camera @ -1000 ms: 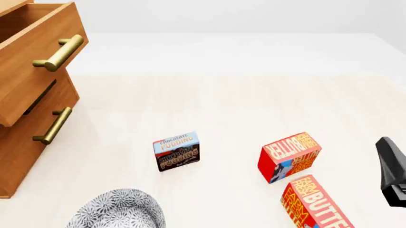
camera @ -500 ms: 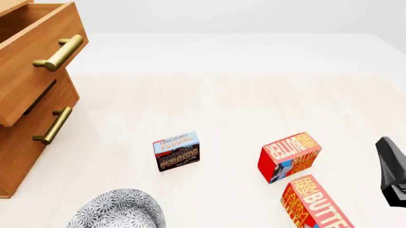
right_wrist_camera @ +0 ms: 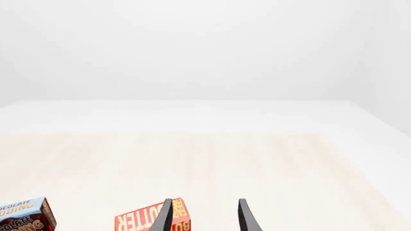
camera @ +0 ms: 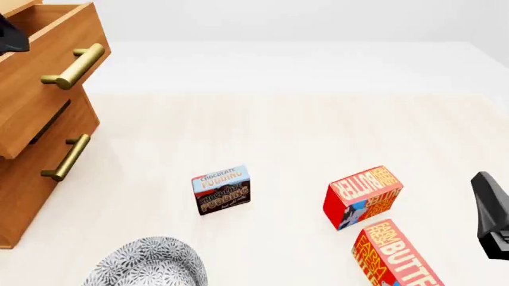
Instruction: Put the chocolate pudding in the top drawer of the cabinet and close it.
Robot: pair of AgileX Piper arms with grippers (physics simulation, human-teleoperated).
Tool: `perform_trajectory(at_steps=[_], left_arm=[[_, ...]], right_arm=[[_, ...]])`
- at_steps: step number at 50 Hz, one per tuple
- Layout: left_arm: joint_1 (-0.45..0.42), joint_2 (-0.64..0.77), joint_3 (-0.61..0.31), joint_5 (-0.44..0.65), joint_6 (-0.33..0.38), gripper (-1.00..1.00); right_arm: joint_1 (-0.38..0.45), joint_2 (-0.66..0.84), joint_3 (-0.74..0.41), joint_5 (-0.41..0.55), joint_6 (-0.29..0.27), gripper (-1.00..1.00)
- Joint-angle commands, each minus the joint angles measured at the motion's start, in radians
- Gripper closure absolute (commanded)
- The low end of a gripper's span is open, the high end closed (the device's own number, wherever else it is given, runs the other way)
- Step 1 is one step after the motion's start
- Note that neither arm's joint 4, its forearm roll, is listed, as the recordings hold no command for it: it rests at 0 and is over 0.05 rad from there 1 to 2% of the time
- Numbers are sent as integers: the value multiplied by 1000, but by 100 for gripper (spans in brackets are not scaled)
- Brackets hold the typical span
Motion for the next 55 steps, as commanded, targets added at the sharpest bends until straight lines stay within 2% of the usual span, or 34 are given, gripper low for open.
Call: perform_trajectory(at_steps=[1, 21, 36, 39, 55], left_arm=[[12, -1, 58, -44, -24, -100], [-11, -15, 128, -72, -17, -100], [-40, -13, 174, -101, -40, -100], [-60, -1, 207, -129, -53, -100], [-102, 0, 209, -135, -62, -100]], right_arm=[[0, -2, 1, 1, 0, -100], [1, -2, 0, 2, 0, -100], [2, -1, 0, 1, 0, -100], [2, 0, 0, 1, 0, -100], [2, -5, 3, 2, 0, -100]])
